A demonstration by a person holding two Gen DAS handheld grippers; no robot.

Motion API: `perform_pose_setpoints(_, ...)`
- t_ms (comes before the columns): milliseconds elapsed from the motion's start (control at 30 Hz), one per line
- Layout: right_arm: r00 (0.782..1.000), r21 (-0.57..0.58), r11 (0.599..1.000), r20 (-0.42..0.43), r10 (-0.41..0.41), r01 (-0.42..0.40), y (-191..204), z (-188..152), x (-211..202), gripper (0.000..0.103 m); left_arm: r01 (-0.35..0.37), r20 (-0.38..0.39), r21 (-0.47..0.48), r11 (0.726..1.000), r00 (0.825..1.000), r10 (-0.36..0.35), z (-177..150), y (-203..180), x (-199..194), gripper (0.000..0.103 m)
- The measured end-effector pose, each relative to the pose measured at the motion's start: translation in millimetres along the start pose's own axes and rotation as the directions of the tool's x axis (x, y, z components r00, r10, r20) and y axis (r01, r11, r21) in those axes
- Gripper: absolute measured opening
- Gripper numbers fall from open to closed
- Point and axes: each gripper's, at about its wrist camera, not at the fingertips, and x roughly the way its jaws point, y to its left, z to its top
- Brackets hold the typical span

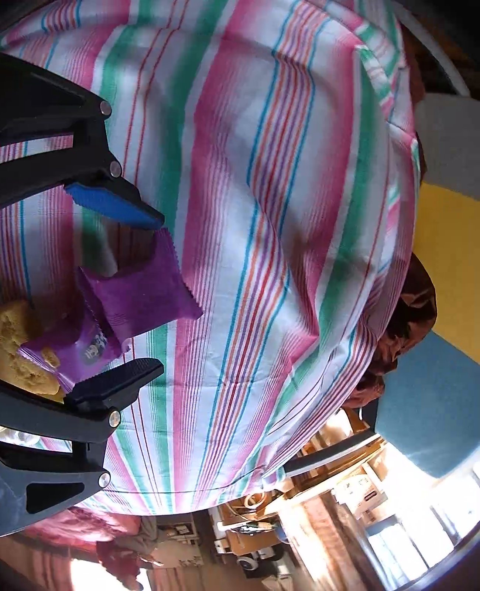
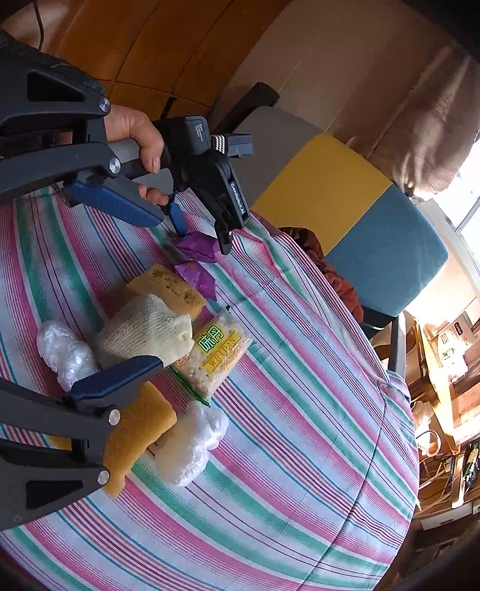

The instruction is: Organize objects

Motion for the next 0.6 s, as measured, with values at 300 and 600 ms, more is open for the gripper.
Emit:
perform_pose_setpoints(300,0.999,0.071,0.997,0.042,-0.008,0.005,-16.7,5.7,-10.2,0.073,-0.104,0.082,0.3,0.948,0.993,0.083,-40.7,-9.4,-1.4,0.034)
perform_pose_setpoints(600,0.994,0.176,0.984,0.102,-0.05,0.031,-38.8,12.3,-21.5,0.073,-0.139,0.125,0.369,0.919,0.987,0.099,-97.8,36.4,-45.3,0.033)
